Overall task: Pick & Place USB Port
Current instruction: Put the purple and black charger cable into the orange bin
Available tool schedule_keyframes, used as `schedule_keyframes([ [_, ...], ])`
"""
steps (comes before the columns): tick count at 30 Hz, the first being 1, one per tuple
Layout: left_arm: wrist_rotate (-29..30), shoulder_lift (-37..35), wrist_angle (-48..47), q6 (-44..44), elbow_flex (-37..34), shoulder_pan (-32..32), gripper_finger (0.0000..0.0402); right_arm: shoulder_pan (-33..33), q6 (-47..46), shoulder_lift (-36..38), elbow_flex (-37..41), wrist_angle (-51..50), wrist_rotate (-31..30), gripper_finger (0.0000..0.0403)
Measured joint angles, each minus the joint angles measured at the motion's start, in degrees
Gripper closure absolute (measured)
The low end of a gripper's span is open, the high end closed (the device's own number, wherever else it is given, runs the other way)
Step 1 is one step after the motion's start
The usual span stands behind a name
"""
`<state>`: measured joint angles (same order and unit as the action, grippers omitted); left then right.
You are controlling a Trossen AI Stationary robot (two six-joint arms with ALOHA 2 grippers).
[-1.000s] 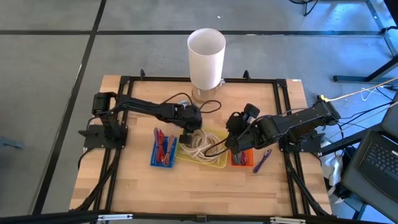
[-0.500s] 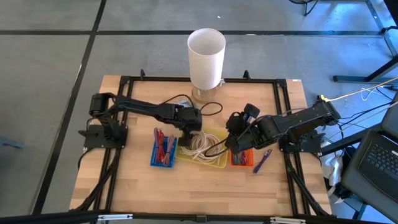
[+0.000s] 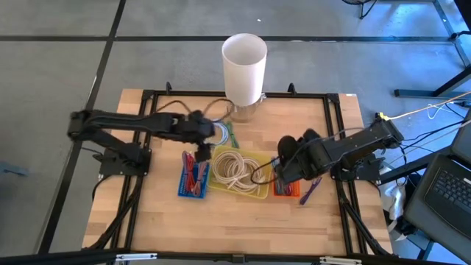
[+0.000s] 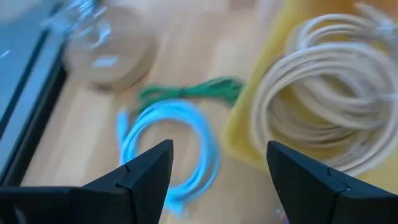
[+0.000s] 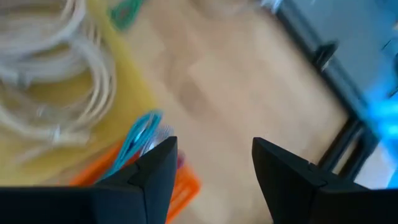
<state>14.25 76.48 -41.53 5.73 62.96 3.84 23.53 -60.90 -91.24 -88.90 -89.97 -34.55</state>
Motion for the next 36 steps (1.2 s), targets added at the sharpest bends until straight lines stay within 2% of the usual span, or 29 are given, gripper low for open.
schedule_keyframes([
  [6, 8.18, -14.91, 0.04, 10.46, -12.58, 0.00, 0.0151, 5.67, -13.00, 0.53, 6.91, -0.03, 10.39, 0.0193],
  [11, 10.22, -26.27, 0.56, 18.27, -20.10, 0.00, 0.0161, 11.22, -29.79, 0.54, 14.25, 0.35, 15.34, 0.0193],
  [18, 9.62, -35.06, 0.85, 21.91, -23.24, 0.00, 0.0172, 18.81, -55.06, 0.56, 25.84, 7.34, 24.54, 0.0193],
  [22, 9.60, -36.28, 2.07, 19.83, -23.24, 0.00, 0.0174, 21.51, -66.03, 0.92, 31.55, 16.55, 25.65, 0.0193],
  [30, 8.21, -36.26, 4.22, 16.22, -23.24, 0.00, 0.0175, 21.96, -68.85, 1.35, 39.88, 35.26, 26.23, 0.0193],
  [36, 6.75, -36.24, 4.02, 15.17, -23.24, 0.00, 0.0176, 21.71, -69.21, 1.35, 43.13, 36.75, 29.64, 0.0194],
])
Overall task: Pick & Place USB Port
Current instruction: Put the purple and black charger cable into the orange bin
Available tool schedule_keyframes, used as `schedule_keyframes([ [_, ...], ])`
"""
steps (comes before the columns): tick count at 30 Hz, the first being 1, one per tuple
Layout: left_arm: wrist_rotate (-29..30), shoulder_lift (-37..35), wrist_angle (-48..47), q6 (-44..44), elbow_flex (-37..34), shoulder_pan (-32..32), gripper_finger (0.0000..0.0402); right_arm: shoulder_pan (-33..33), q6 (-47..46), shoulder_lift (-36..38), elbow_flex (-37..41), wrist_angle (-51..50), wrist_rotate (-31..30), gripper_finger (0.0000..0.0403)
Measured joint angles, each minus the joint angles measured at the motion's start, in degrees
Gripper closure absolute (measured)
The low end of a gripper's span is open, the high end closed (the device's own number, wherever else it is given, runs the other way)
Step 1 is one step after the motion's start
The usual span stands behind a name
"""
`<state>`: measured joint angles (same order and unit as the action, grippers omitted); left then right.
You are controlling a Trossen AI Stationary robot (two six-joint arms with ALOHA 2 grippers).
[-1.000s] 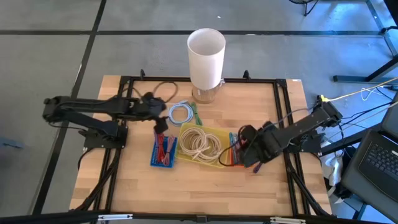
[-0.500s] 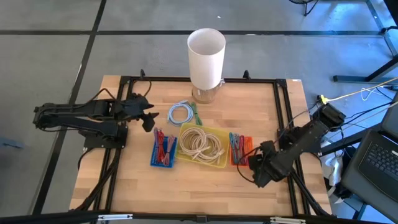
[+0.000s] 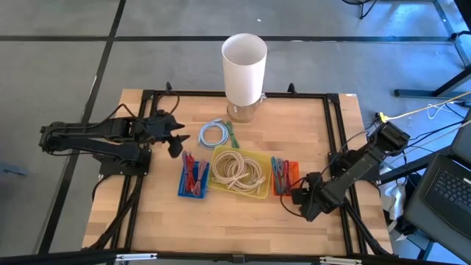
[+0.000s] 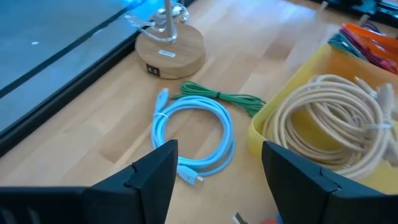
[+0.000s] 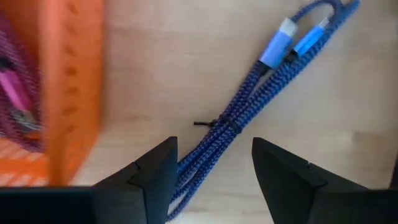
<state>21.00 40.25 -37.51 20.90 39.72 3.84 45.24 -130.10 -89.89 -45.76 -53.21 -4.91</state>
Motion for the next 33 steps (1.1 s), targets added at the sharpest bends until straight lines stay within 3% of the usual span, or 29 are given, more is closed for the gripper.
schedule_keyframes([
  [7, -1.19, 0.02, 0.01, -0.19, 0.00, 0.00, 0.0176, -0.01, 0.00, 0.00, 2.36, 0.58, 0.46, 0.0233],
  [16, -1.17, 0.02, 0.01, 0.74, 0.00, 0.00, 0.0176, -0.01, 0.72, 0.09, 3.81, -1.01, 0.27, 0.0384],
  [21, -1.17, 0.02, 0.01, 1.03, 0.00, 0.00, 0.0176, -0.01, 1.19, -0.02, 0.45, -10.32, 0.66, 0.0384],
  [26, -0.99, 0.02, 0.02, 1.82, 0.00, 0.00, 0.0176, -0.01, 1.59, -0.02, -8.45, -23.32, -2.77, 0.0384],
  [29, -0.90, 0.02, 0.04, 1.91, 0.00, 0.00, 0.0176, 0.01, 2.03, -0.02, -13.78, -28.28, -7.97, 0.0384],
  [33, -0.53, 0.02, 0.06, 2.31, 0.00, 0.00, 0.0176, -0.01, 3.36, -0.02, -18.48, -27.74, -20.45, 0.0384],
])
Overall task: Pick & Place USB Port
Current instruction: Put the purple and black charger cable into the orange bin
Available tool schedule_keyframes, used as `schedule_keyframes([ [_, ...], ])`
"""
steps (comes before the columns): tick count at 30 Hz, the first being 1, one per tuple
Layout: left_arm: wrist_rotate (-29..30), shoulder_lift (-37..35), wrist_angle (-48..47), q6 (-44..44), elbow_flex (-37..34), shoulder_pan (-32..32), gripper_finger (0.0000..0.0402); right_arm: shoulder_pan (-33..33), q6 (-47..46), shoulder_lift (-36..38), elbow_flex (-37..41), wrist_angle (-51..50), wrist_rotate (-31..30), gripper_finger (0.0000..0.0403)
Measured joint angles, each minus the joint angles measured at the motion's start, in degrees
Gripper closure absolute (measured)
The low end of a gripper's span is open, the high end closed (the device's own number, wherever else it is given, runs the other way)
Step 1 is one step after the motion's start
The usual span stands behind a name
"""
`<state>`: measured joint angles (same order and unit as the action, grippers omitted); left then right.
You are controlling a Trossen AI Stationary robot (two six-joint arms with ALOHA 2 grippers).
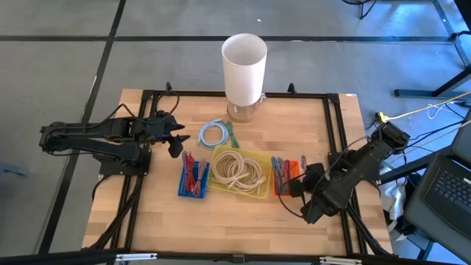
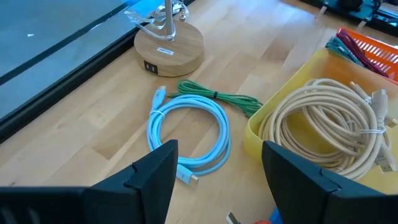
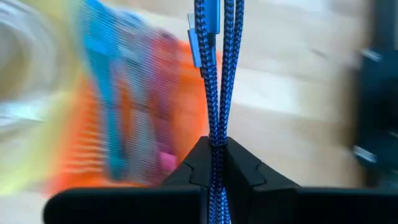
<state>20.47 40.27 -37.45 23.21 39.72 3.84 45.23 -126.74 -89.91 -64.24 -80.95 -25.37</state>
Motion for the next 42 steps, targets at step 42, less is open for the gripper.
schedule_keyframes([
  [42, -1.07, 0.01, 1.70, 0.03, 0.02, 0.01, 0.0176, -13.25, 20.70, -11.65, -1.08, 17.51, -2.45, 0.0384],
])
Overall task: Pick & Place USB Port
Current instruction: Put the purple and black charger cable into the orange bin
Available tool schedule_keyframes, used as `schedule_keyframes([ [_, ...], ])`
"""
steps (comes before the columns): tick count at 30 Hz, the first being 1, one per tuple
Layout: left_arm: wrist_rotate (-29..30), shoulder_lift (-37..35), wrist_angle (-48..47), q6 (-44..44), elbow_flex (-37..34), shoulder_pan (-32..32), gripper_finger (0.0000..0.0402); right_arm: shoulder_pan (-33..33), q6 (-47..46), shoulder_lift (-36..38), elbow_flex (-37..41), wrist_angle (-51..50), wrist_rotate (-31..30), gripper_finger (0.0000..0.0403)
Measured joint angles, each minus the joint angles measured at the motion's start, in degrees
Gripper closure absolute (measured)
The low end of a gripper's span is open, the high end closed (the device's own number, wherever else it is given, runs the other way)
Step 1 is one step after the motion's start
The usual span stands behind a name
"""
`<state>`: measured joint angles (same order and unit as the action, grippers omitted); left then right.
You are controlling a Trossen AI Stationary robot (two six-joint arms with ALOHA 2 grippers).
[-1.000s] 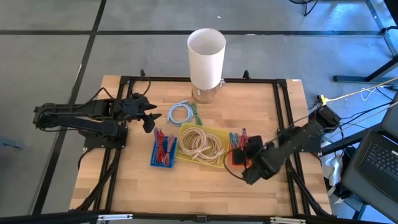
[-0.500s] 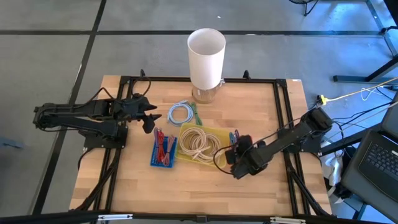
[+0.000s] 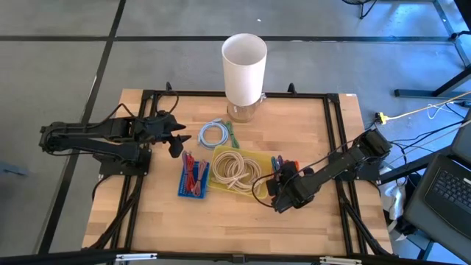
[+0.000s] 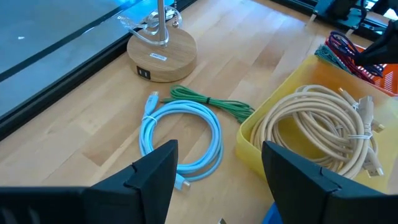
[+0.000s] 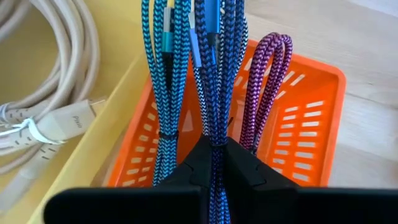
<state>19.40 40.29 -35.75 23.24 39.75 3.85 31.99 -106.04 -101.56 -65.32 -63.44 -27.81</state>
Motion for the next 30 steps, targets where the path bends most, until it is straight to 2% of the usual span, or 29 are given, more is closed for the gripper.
schedule_keyframes([
  [14, 0.00, 0.00, 0.00, 0.01, 0.00, -0.01, 0.0176, 0.00, -4.11, -0.61, 0.00, -0.23, -2.15, 0.0384],
  [26, 0.02, 0.01, 0.00, 0.02, 0.00, -0.01, 0.0176, 0.00, -4.52, -3.15, 0.00, 0.04, -0.63, 0.0384],
  [30, 0.02, 0.01, 0.00, 0.03, 0.02, -0.01, 0.0176, 0.00, -4.52, -3.17, 0.00, 0.00, -0.59, 0.0370],
])
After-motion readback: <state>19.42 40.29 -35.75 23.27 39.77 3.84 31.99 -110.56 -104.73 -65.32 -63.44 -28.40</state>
